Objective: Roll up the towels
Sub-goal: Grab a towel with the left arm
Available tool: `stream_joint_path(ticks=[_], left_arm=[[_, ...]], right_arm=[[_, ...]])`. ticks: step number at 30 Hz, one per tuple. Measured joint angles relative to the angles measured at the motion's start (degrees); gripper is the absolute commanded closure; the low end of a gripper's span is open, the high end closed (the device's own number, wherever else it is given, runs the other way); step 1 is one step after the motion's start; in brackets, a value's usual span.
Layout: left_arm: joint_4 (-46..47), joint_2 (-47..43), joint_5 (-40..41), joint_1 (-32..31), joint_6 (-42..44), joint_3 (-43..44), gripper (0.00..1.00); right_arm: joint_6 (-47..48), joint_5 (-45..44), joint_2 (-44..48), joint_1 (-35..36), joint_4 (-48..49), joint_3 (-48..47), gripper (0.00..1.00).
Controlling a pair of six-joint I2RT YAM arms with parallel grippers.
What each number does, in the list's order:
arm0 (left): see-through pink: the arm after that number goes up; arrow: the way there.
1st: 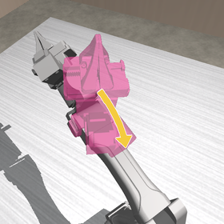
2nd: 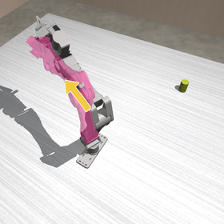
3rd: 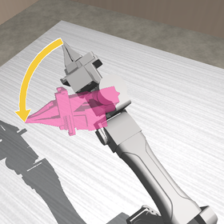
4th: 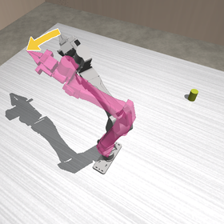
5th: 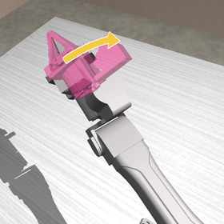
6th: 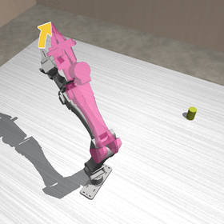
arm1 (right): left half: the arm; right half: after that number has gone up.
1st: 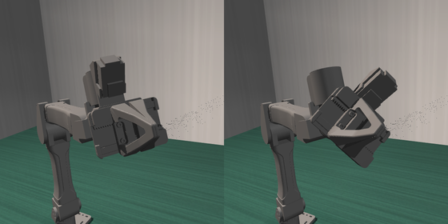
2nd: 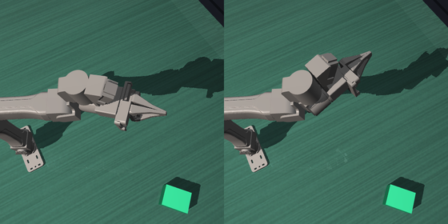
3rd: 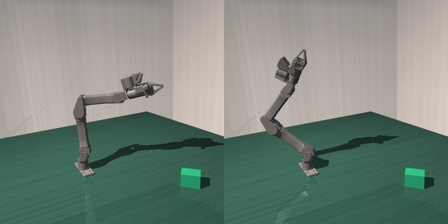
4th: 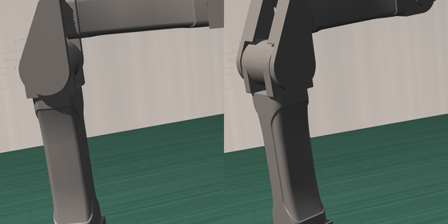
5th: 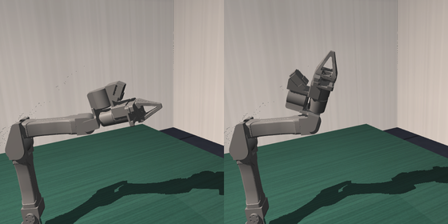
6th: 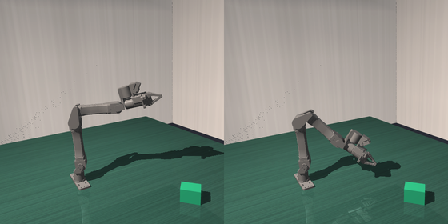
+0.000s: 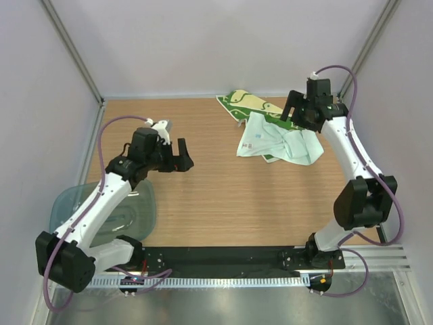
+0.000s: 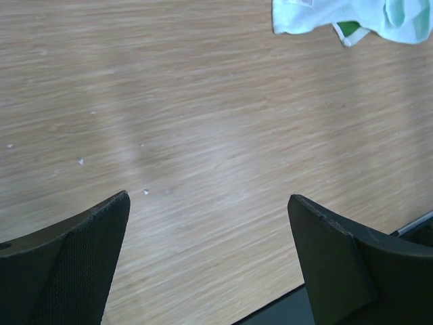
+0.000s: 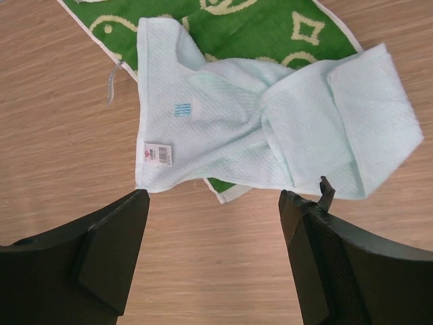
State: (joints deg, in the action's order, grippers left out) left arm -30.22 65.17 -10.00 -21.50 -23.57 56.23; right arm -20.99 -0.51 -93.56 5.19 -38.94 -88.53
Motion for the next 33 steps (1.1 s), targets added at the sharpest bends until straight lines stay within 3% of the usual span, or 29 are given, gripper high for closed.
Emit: stream_joint_path(ticks=[7, 14, 21, 24, 33], left_arm=[[-0.15, 7.34, 3.58, -7.26, -1.49, 4.24, 0.0], [1.27, 27.19, 11.28, -16.5, -3.37, 18.21, 0.0], [1.29, 46.6, 15.04, -17.49, -5.51, 33.0, 0.02], [1.05, 53.44, 15.37, -17.57, -5.55, 39.65, 0.04], [-1.75, 67.91, 15.98, -19.45, -5.75, 53.57, 0.26]], right_arm=[[0.09, -5.33, 4.63, 0.0, -1.81, 8.02, 0.1], [-4.31, -4.59, 11.69, -0.02, -1.79, 20.9, 0.11], [-8.33, 0.35, 19.45, 0.0, -0.81, 29.18, 0.12], [-8.52, 1.66, 21.03, -0.02, -0.76, 30.12, 0.11], [-7.67, 3.91, 23.23, 0.0, -1.07, 30.27, 0.11]])
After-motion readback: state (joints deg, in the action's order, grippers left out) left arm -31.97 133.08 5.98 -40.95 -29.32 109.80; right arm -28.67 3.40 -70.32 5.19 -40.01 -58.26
